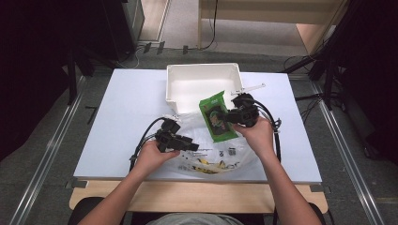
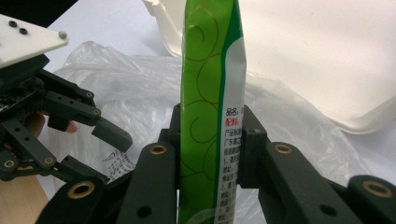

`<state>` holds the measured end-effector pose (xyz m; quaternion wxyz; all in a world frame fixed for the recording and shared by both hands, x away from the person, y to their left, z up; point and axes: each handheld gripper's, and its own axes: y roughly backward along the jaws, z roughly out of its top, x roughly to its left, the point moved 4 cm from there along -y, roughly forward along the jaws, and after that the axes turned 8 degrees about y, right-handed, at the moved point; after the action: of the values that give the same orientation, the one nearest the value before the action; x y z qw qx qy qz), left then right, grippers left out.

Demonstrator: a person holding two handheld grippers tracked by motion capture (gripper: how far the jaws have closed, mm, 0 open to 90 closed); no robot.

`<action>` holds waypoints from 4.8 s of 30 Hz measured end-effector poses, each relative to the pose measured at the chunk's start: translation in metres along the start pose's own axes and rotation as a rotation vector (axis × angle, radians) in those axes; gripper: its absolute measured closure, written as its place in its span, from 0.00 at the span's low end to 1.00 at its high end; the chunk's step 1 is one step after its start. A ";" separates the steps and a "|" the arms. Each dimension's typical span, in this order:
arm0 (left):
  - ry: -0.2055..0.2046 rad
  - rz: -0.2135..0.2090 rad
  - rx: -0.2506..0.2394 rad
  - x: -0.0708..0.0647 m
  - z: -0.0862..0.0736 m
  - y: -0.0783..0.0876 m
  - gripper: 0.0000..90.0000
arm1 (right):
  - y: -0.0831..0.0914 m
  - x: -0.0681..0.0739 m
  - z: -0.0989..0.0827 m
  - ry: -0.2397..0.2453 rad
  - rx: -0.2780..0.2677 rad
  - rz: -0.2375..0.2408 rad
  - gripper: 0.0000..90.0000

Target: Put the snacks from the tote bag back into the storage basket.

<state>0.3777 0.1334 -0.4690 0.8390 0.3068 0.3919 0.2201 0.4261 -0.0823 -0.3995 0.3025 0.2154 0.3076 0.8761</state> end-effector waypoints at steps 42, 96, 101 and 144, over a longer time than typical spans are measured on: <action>0.004 0.015 -0.003 0.004 0.001 0.001 0.53 | -0.006 -0.019 0.051 -0.011 -0.007 -0.014 0.83; -0.006 0.025 0.000 0.008 0.001 0.002 0.53 | -0.050 -0.076 0.121 -0.070 -0.018 -0.115 0.83; -0.006 0.019 -0.003 0.007 0.001 0.002 0.53 | -0.056 -0.082 0.128 -0.081 -0.029 -0.124 0.83; -0.005 0.014 -0.017 0.009 0.000 0.005 0.53 | -0.143 -0.102 0.159 -0.129 -0.061 -0.187 0.83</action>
<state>0.3828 0.1422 -0.4704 0.8408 0.3030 0.3859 0.2286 0.6471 0.0049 -0.4004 0.4087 0.2326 0.2796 0.8371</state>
